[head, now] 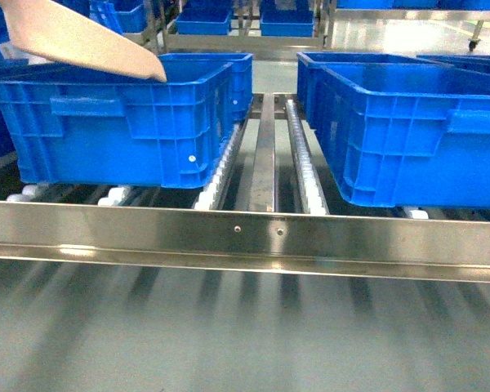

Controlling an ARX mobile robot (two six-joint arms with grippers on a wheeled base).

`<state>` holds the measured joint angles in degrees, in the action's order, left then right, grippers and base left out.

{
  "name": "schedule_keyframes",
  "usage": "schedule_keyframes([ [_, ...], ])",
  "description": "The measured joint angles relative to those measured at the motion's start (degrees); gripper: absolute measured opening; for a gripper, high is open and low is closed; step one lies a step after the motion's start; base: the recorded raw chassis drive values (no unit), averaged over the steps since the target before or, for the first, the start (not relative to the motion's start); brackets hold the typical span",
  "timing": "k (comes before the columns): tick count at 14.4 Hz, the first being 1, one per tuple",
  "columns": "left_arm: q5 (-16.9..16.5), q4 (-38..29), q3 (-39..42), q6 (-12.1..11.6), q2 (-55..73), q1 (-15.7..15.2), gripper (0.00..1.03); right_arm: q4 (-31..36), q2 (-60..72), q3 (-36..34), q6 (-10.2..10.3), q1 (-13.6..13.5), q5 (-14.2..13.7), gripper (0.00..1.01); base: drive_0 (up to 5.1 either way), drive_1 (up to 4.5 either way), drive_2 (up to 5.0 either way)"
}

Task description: Place part in tray to right shelf

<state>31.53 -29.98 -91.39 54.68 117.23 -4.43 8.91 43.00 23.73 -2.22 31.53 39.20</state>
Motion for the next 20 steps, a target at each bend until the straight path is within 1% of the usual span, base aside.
schedule_keyframes([
  [2, -0.04, 1.05, -3.06, -1.16, 2.21, 0.04, 0.12, 0.0, 0.0, 0.0, 0.0, 0.0, 0.02, 0.98, 0.0, 0.0, 0.0],
  [3, 0.22, 1.31, -6.84, -3.67, 4.57, 0.5, 0.12, 0.0, 0.0, 0.0, 0.0, 0.0, 0.02, 0.98, 0.0, 0.0, 0.0],
  [4, -0.02, 0.96, -7.98, -5.99, 4.83, 0.96, 0.12, 0.0, 0.0, 0.0, 0.0, 0.0, 0.02, 0.98, 0.0, 0.0, 0.0],
  [5, -0.52, -0.48, -6.38, -6.91, 3.34, 1.2, 0.12, 0.02, 0.0, 0.0, 0.0, 0.0, 0.02, 0.98, 0.0, 0.0, 0.0],
  [6, -1.27, -1.9, -2.23, -5.99, 0.15, 1.2, 0.12, -0.02, 0.0, 0.0, 0.0, 0.0, 0.02, 0.98, 0.0, 0.0, 0.0],
  [7, -3.23, -3.61, 3.72, -4.68, -4.5, 0.83, 0.12, 0.0, 0.0, 0.0, 0.0, 0.0, 0.02, 0.98, 0.0, 0.0, 0.0],
  [8, -4.74, -6.43, 10.01, -3.3, -9.4, 0.44, 0.12, -0.02, 0.0, 0.0, 0.0, 0.0, 0.02, 0.98, 0.0, 0.0, 0.0],
  [9, -7.19, -9.92, 17.68, -2.03, -15.63, 0.22, 0.12, -0.02, 0.0, 0.0, 0.0, 0.0, 0.02, 0.98, 0.0, 0.0, 0.0],
  [10, -10.43, -14.91, 26.82, -1.77, -22.93, 0.35, 0.12, 0.0, 0.0, 0.0, 0.0, 0.0, 0.0, 0.98, 0.0, 0.0, 0.0],
  [11, -13.55, -21.81, 37.4, -2.03, -31.08, 2.05, 0.12, -0.04, 0.0, 0.0, 0.0, 0.0, 0.02, 0.98, 0.0, 0.0, 0.0],
  [12, -14.32, -31.04, 49.24, -4.15, -38.88, 5.62, 0.12, 0.0, 0.0, 0.0, 0.0, 0.0, 0.02, 0.98, 0.0, 0.0, 0.0],
  [13, -21.44, -32.87, 60.48, -7.06, -44.63, 7.87, 0.12, 1.79, -0.04, -0.35, 0.28, -0.15, -0.74, 0.97, 0.0, 0.0, 0.0],
  [14, -29.68, -19.8, 65.77, -18.64, -49.42, 5.92, 0.12, 10.34, -2.34, -4.0, 1.09, -2.91, -8.15, 0.85, 0.0, 0.0, 0.0],
  [15, -30.4, -12.92, 70.42, -31.04, -49.77, 4.07, 0.12, 12.2, -6.21, -7.76, 1.2, -6.23, -12.85, 0.72, 0.0, 0.0, 0.0],
  [16, -30.42, -12.26, 74.36, -41.55, -51.32, 3.72, 0.12, 11.89, -8.63, -9.94, 1.27, -9.44, -16.26, 0.59, 0.0, 0.0, 0.0],
  [17, -31.26, -13.99, 75.78, -48.39, -55.67, 4.42, 0.12, 10.91, -11.06, -12.26, 1.33, -12.41, -19.61, 0.44, 0.0, 0.0, 0.0],
  [18, -31.61, -15.1, 76.24, -51.08, -59.14, 4.61, 0.12, 10.27, -13.33, -14.01, 1.36, -14.6, -22.27, 0.31, 0.0, 0.0, 0.0],
  [19, -31.54, -14.51, 78.4, -52.57, -61.51, 4.59, 0.12, 9.86, -15.39, -15.17, 1.38, -16.83, -24.41, 0.18, 0.0, 0.0, 0.0],
  [20, -31.43, -12.66, 81.33, -53.31, -62.73, 4.46, 0.12, 9.2, -17.38, -16.2, 1.38, -18.8, -26.1, 0.06, 0.0, 0.0, 0.0],
])
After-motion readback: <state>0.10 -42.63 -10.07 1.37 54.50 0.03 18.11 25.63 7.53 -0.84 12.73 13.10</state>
